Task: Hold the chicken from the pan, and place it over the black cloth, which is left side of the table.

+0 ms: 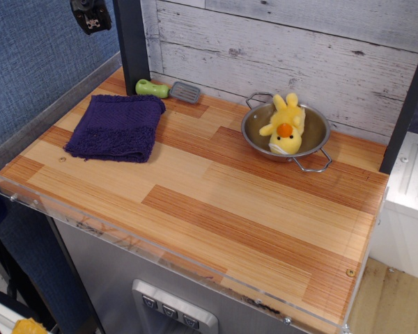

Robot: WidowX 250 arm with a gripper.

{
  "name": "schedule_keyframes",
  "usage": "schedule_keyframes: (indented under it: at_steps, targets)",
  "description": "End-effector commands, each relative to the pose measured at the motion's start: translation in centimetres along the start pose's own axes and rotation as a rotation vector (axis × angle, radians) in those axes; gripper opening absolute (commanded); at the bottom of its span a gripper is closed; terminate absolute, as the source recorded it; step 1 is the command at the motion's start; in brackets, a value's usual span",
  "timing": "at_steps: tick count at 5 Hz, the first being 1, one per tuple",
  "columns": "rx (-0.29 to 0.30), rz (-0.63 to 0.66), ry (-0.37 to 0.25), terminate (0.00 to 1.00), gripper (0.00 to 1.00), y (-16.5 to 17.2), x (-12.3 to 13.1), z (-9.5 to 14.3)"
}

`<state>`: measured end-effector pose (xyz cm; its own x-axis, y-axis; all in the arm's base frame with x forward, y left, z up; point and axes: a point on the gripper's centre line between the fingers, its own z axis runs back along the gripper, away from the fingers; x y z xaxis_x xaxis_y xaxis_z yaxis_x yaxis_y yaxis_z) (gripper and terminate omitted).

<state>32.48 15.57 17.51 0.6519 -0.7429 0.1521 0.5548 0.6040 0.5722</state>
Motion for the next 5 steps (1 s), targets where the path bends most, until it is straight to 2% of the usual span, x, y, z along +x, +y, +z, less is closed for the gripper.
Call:
schedule_keyframes:
  at_steps: [1, 2, 3, 4, 5]
  targets:
    - [0.000, 0.000, 0.000, 0.00, 1.00, 0.0, 0.0, 0.0]
    - [-0.100, 0.151, -0.016, 0.00, 1.00, -1.8, 2.8, 0.5]
    - [-0.211, 0.369, 0.013, 0.00, 1.00, -3.6, 4.9, 0.7]
    - [-0.296, 0.543, 0.034, 0.00, 1.00, -4.7, 6.5, 0.5]
    - [-0.365, 0.816, 0.035, 0.00, 1.00, -6.0, 8.2, -0.3]
